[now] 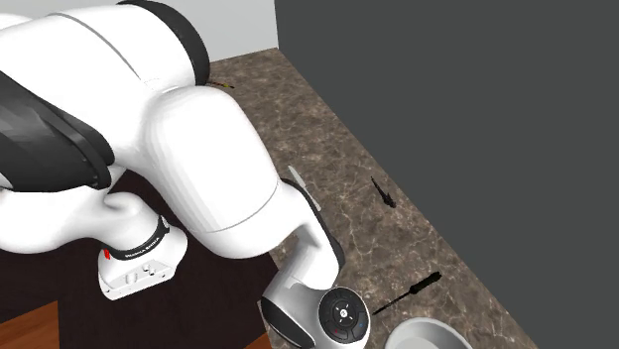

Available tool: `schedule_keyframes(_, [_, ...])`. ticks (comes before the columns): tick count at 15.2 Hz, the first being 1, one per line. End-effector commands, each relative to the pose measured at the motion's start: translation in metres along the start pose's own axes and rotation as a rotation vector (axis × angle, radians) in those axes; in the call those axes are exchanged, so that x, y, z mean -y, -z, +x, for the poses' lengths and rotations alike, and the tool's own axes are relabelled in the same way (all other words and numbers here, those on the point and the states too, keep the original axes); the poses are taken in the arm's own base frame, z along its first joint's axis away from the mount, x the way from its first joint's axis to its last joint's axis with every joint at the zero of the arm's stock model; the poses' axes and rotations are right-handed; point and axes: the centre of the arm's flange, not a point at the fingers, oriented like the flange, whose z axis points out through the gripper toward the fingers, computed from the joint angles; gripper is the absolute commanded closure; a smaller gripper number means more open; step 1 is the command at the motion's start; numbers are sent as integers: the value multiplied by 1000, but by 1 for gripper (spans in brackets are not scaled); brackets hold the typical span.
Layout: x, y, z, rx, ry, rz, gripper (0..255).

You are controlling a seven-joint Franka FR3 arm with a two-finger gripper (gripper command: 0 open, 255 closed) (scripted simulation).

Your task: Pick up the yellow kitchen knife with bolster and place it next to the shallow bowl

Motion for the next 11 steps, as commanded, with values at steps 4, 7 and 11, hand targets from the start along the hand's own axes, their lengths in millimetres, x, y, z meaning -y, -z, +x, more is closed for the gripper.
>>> schedule_keyframes(4, [0,44,0,0,0,0,0])
schedule_keyframes(7, [0,44,0,0,0,0,0])
schedule_keyframes(11, [0,44,0,0,0,0,0])
